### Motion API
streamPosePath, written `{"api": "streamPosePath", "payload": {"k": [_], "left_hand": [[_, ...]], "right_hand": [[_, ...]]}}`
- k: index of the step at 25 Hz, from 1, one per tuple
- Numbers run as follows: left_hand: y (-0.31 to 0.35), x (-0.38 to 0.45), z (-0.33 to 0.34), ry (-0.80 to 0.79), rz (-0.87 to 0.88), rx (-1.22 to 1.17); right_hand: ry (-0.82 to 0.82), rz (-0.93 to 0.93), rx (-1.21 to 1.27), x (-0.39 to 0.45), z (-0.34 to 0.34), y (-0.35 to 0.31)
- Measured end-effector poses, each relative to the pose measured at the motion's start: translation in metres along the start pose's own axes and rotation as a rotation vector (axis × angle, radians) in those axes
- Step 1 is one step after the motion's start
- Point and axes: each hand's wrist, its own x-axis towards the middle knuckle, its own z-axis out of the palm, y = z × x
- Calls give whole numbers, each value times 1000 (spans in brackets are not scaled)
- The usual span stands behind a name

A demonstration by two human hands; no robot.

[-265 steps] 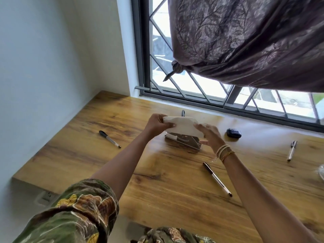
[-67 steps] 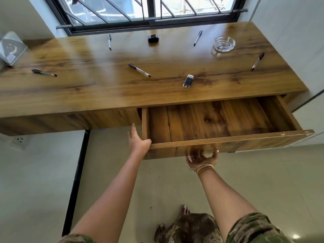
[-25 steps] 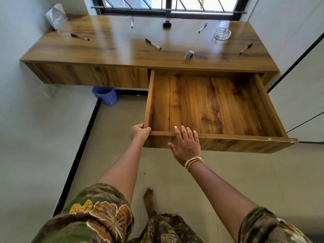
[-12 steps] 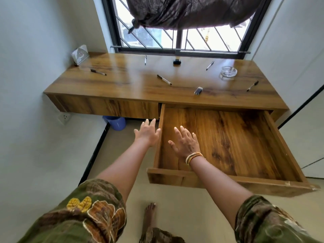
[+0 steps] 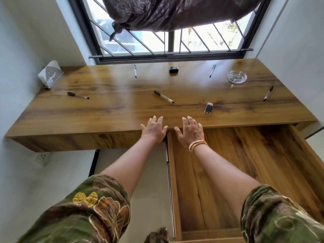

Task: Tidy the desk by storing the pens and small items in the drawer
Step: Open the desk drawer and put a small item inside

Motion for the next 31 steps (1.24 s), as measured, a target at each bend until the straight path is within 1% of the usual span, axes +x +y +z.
{"api": "streamPosePath", "payload": {"k": [2,3,6,9,11,14,16,18,21,22,25,27,31], "left_hand": [[2,28,1,-60,18,-17],[3,39,4,-125,14,-6],[2,59,16,-308,14,131],[2,69,19,-383,17,142],[4,73,16,-419,10,138],[6,77,12,-448,-1,159],[7,75,13,-449,-7,171],[7,73,14,-425,-12,173],[9,67,15,-393,-39,166],[11,63,15,-388,-55,161],[17,43,24,-362,-70,202],[18,28,34,-331,-55,264],[16,18,35,-340,-33,282]], "right_hand": [[37,76,-28,27,-1,12],[57,120,-48,40,-1,20],[103,288,-59,78,-2,43],[93,417,-14,105,1,64],[72,447,-62,116,5,70],[122,405,-143,125,5,72],[147,372,-140,123,6,72],[164,338,-98,114,9,70],[255,277,71,89,12,60],[285,232,131,77,12,56],[349,-40,199,27,16,47],[344,-129,205,-4,20,45],[256,-100,221,-42,44,47]]}}
